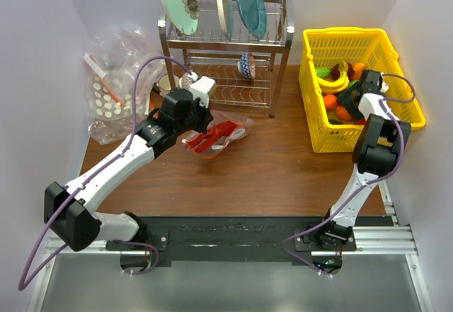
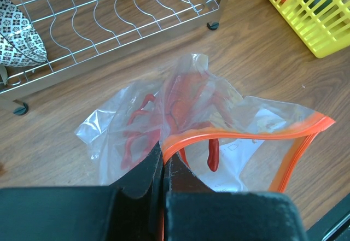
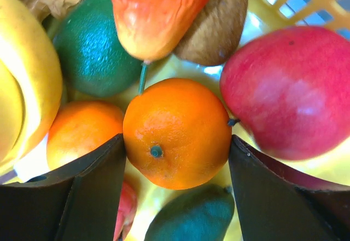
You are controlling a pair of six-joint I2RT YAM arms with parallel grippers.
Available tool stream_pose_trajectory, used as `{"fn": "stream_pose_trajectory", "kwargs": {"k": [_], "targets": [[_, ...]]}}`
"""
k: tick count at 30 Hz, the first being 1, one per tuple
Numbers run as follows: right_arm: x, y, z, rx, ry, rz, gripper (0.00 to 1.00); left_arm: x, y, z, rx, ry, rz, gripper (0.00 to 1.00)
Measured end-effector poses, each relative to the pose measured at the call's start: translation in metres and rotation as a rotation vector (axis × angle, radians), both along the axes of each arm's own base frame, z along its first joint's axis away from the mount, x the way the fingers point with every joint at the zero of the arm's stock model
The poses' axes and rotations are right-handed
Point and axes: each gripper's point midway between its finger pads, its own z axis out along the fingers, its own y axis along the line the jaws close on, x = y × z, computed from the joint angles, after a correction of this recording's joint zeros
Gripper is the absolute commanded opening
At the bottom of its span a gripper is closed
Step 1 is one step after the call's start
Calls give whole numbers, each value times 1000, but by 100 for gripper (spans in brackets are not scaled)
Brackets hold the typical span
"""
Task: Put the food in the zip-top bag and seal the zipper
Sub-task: Pick up the fake fruit from the bin, then place the fake fruit in the zipper food storage bag.
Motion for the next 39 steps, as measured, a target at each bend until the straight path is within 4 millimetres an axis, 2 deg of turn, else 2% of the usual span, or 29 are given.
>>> {"fn": "stream_pose_trajectory", "kwargs": {"k": [3, 5, 14, 23, 30, 34, 36, 39], "targets": [[-6, 2, 12, -3, -17, -1, 52, 0, 0, 0, -1, 0, -1, 0], [-10, 4, 30, -11, -51, 1, 52, 0, 0, 0, -4, 2, -5, 0], [-36, 16, 140, -74, -281, 18, 53, -1, -3, 1, -18, 6, -19, 0], [-82, 57, 208, -44, -472, 129, 54, -2, -5, 2, -28, 5, -27, 0], [-110, 117, 288, 30, -735, 370, 52, -2, -6, 3, -31, 6, -33, 0], [-119, 160, 310, 87, -809, 534, 51, -3, -7, 3, -34, 8, -39, 0], [-123, 194, 314, 131, -820, 639, 51, -3, -7, 3, -35, 8, -41, 0], [-138, 261, 315, 218, -817, 845, 50, -3, -8, 3, -36, 9, -44, 0]]}}
